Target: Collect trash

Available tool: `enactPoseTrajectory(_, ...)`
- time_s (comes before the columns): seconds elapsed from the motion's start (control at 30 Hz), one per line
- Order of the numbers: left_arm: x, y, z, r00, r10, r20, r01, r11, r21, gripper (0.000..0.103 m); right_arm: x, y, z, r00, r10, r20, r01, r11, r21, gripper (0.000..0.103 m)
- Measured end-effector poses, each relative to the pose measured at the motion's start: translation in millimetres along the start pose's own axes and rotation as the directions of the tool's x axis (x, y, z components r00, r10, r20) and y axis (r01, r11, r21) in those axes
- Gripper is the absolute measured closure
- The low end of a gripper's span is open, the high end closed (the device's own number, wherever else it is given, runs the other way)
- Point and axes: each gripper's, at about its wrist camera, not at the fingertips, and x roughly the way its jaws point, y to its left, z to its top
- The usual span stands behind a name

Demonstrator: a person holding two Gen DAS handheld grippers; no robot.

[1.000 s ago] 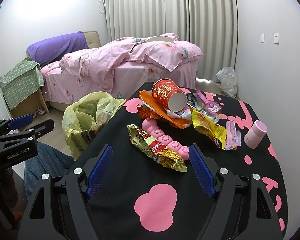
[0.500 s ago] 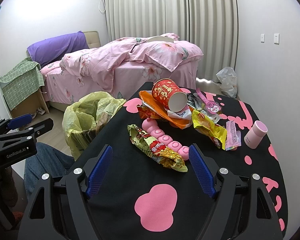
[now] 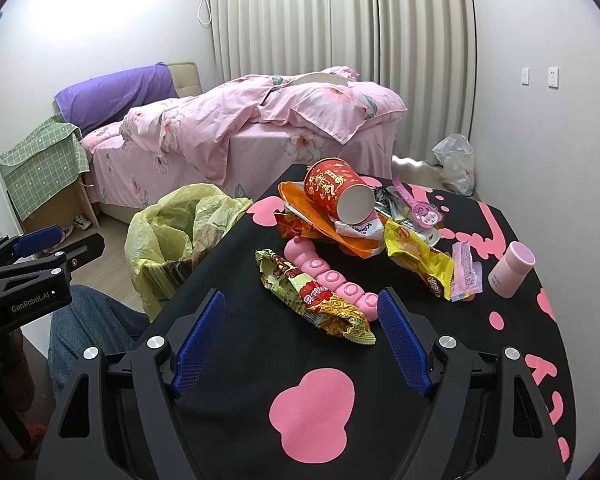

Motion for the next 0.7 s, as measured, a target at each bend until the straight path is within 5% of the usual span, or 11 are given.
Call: enactPoseTrajectory(0.7, -1.3, -1.2, -2.6, 1.000, 0.001, 0.004, -0.001, 1.000, 0.000, 0.030, 0.0, -0.4, 0.0, 1.000, 0.001, -0.001, -0.001, 1.000, 0.002, 0.028)
